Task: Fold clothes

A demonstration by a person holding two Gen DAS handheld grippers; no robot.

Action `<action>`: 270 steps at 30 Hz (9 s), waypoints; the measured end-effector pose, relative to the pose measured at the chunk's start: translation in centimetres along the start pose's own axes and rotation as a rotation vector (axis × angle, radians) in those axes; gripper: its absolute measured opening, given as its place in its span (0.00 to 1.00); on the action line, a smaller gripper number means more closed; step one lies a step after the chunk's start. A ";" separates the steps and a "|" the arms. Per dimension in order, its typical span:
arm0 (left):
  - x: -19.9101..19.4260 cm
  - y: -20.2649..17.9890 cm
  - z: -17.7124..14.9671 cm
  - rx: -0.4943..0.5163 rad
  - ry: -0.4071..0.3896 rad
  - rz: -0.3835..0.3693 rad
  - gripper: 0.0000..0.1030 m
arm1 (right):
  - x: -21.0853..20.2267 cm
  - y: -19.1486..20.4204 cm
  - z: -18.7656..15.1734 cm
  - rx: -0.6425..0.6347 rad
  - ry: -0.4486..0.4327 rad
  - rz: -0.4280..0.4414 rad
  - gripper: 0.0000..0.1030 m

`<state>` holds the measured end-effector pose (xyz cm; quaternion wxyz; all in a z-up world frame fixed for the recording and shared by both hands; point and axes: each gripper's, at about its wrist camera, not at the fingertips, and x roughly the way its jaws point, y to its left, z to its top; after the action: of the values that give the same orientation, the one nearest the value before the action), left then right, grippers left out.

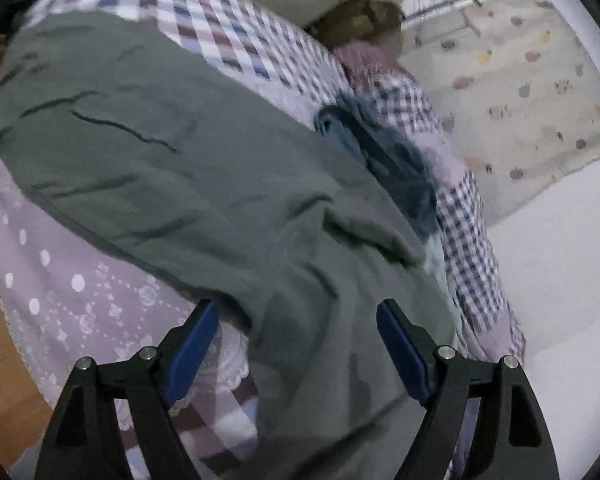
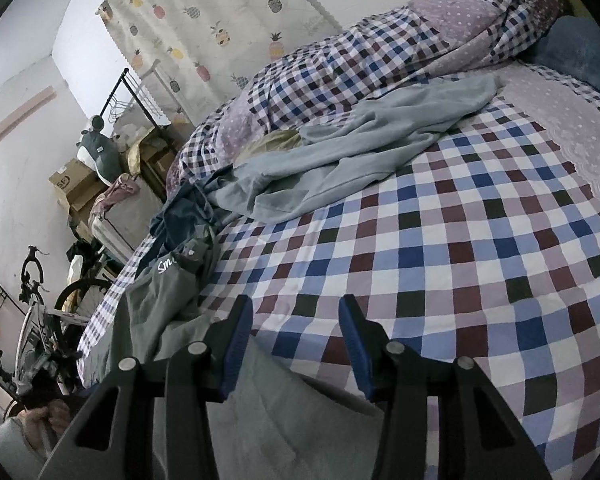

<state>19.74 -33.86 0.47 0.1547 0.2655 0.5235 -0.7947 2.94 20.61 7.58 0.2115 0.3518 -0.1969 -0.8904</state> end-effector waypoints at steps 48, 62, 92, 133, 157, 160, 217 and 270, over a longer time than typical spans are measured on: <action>-4.6 7.6 7.6 -0.171 -0.272 0.040 0.03 | -0.7 -0.9 -6.3 -0.048 0.232 0.041 0.47; -3.6 3.7 6.0 -0.112 -0.231 -0.026 0.03 | -1.6 2.2 -6.2 -0.207 0.198 -0.051 0.00; -2.2 0.0 4.0 0.003 -0.169 -0.087 0.03 | 12.8 13.0 3.2 -0.224 0.290 0.121 0.52; -3.1 -3.3 4.7 -0.008 -0.173 -0.145 0.03 | 2.5 13.0 11.6 -0.418 -0.001 -0.235 0.06; 9.4 -26.5 4.9 0.390 -0.001 -0.061 0.03 | -14.3 1.7 20.0 -0.229 -0.085 -0.465 0.19; 11.9 -24.7 4.3 0.410 0.085 0.038 0.25 | -12.8 -0.6 18.9 -0.151 -0.060 -0.474 0.46; 7.2 -23.8 -19.7 0.596 0.263 -0.400 0.83 | -14.5 -5.8 10.0 -0.512 0.050 -1.074 0.05; 8.8 -24.1 -22.5 0.685 0.313 -0.319 0.83 | -21.0 -17.4 6.3 -0.535 0.100 -1.025 0.04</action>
<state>5.85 -3.28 6.43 -0.1494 0.3350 0.2801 -0.8871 8.23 47.20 14.52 -0.1560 0.3780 0.2406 -0.8803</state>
